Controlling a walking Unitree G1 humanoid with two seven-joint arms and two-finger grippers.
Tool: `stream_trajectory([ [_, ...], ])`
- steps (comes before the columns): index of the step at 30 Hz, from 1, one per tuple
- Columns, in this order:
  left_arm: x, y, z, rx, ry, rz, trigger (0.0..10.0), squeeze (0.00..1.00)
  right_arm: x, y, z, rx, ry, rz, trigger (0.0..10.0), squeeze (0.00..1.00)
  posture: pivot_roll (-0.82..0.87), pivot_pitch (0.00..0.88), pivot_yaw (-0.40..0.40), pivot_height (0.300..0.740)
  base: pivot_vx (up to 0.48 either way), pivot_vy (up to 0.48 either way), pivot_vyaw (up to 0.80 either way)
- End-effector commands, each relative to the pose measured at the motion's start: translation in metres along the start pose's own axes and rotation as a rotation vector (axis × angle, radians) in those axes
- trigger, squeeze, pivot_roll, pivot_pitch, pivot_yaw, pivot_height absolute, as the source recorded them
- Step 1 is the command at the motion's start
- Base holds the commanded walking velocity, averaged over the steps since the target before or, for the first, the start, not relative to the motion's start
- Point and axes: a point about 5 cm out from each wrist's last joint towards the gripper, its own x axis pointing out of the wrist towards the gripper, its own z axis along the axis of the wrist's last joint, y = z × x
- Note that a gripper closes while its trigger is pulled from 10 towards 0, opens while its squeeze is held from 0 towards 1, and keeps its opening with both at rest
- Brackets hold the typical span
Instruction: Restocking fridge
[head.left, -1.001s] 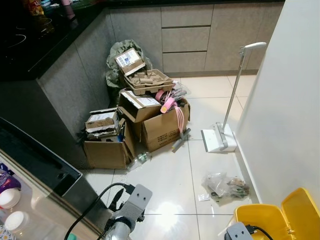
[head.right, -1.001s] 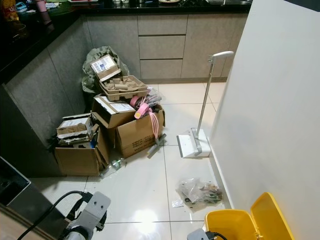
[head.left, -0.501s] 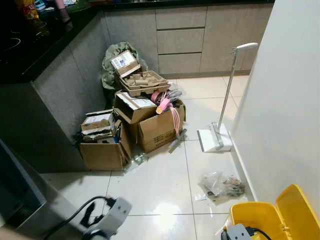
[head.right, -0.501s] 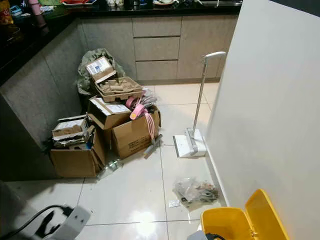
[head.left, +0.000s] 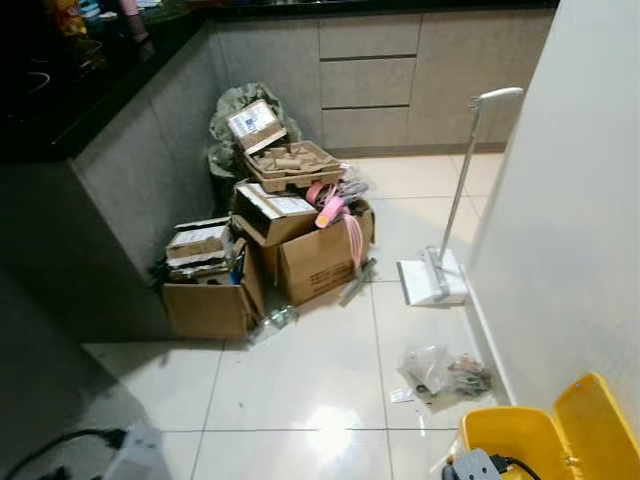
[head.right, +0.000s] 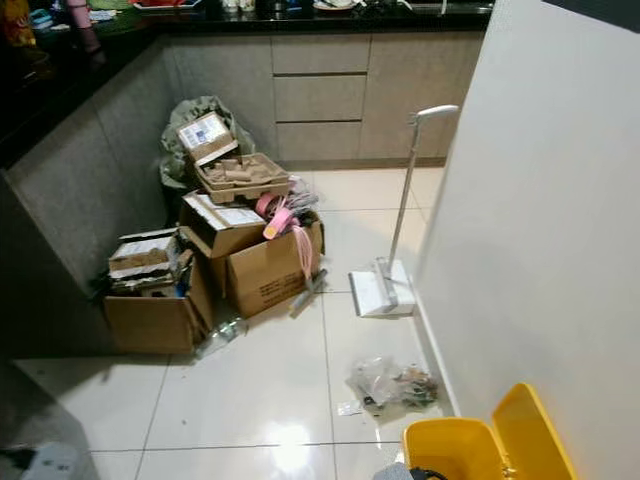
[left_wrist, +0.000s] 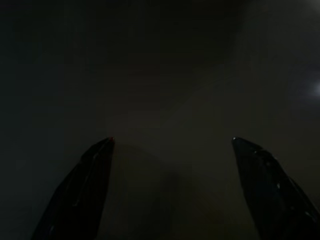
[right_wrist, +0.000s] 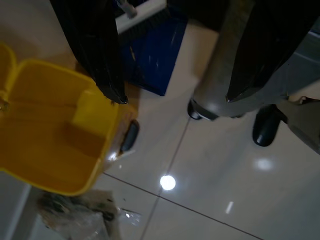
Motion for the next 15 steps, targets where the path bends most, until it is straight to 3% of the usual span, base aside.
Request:
stream_trajectory([
  [1,0.015,0.028,-0.026,0.005,0.115,0.13,10.0,0.0,-0.002,0.002,-0.005,0.006,0.017,0.006,10.0,0.0,-0.09,0.095,0.017,0.74,0.0,0.0,0.0],
  [2,0.028,0.06,-0.037,0.015,0.161,0.275,10.0,0.0,-0.002,0.002,-0.006,0.007,0.018,0.005,10.0,0.0,-0.09,0.096,0.016,0.74,0.0,0.0,0.0],
  [3,0.031,0.071,-0.04,0.005,0.181,0.317,10.0,0.0,-0.002,0.002,-0.006,0.007,0.018,0.005,10.0,0.0,-0.09,0.096,0.015,0.74,0.0,0.0,0.0],
  [6,0.033,0.078,-0.041,0.001,0.19,0.347,10.0,0.0,-0.002,0.002,-0.006,0.007,0.018,0.005,10.0,0.0,-0.09,0.096,0.015,0.74,0.0,0.0,0.0],
  [7,0.036,0.088,-0.042,-0.02,0.206,0.387,10.0,0.0,-0.002,0.002,-0.006,0.007,0.018,0.005,10.0,0.0,-0.09,0.098,0.013,0.74,0.0,0.0,0.0],
  [11,0.042,0.103,-0.038,-0.063,0.225,0.449,10.0,0.0,-0.002,0.002,-0.006,0.007,0.018,0.004,10.0,0.0,-0.09,0.097,0.013,0.74,0.0,0.0,0.0],
  [14,0.045,0.099,-0.022,-0.078,0.164,0.413,10.0,0.0,-0.002,0.001,-0.006,0.006,0.019,0.003,10.0,0.0,-0.09,0.096,0.014,0.74,0.0,0.0,0.0],
  [15,0.043,0.077,-0.003,-0.058,0.069,0.289,10.0,0.0,-0.002,0.001,-0.006,0.006,0.02,0.002,10.0,0.0,-0.09,0.096,0.014,0.74,0.0,0.0,0.0],
])
